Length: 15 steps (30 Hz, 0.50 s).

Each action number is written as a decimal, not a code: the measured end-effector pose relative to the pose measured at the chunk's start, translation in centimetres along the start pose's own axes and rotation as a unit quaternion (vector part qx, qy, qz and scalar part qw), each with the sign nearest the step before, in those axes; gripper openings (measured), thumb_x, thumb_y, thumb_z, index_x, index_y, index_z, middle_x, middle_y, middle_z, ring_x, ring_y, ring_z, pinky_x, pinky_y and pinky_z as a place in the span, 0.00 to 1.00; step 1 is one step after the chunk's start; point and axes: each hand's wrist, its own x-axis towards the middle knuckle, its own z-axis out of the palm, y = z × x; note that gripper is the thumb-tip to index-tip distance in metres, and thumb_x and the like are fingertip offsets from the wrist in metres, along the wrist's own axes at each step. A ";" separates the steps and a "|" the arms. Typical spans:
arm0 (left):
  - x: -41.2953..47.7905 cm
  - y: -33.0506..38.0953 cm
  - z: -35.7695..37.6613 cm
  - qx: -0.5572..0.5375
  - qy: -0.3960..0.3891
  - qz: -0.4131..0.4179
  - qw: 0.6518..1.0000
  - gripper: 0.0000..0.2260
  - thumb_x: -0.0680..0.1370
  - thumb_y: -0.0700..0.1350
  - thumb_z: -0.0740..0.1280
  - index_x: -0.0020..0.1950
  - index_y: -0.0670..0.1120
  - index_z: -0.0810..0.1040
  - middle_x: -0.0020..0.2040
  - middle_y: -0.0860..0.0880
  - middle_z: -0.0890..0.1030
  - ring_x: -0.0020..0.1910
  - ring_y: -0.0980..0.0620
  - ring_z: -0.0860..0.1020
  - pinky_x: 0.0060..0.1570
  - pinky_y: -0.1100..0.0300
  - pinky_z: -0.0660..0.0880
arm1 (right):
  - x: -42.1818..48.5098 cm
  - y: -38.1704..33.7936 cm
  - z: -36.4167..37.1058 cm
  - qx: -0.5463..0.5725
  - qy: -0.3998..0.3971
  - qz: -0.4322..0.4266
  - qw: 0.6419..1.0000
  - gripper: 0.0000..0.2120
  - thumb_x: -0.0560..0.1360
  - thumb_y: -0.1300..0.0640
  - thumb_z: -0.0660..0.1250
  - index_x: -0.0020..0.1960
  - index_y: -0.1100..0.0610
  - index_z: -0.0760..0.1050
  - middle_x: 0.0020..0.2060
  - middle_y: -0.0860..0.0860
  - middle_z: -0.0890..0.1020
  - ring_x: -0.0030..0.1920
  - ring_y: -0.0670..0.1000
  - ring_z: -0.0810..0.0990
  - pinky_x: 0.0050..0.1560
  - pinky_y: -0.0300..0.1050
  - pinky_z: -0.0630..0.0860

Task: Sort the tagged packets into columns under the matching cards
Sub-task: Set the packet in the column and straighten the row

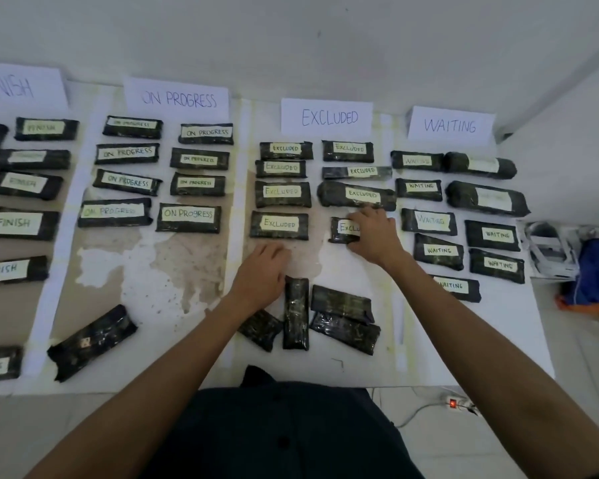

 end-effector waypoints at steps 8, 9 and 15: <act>-3.0 1.2 -0.9 -0.070 0.034 -0.092 0.993 0.21 0.73 0.37 0.65 0.66 0.40 0.72 0.60 0.41 0.75 0.58 0.41 0.72 0.58 0.49 0.73 | -5.9 -6.0 0.0 0.152 -0.034 -0.036 0.987 0.20 0.73 0.53 0.68 0.63 0.56 0.71 0.57 0.56 0.76 0.55 0.55 0.75 0.58 0.49 0.74; -3.8 1.3 -1.0 -0.072 0.035 -0.106 0.991 0.21 0.72 0.37 0.65 0.66 0.40 0.72 0.60 0.41 0.75 0.58 0.41 0.72 0.57 0.49 0.73 | -6.6 -7.4 0.5 0.142 -0.074 -0.033 0.987 0.21 0.74 0.50 0.67 0.63 0.56 0.70 0.57 0.56 0.76 0.56 0.56 0.75 0.57 0.50 0.75; -6.9 1.2 -1.0 -0.076 -0.012 -0.155 0.985 0.22 0.74 0.38 0.63 0.68 0.42 0.70 0.64 0.42 0.73 0.62 0.42 0.70 0.62 0.51 0.69 | -7.0 -12.8 2.8 0.026 -0.090 -0.015 0.996 0.26 0.75 0.43 0.64 0.63 0.60 0.64 0.57 0.60 0.74 0.55 0.59 0.74 0.49 0.49 0.72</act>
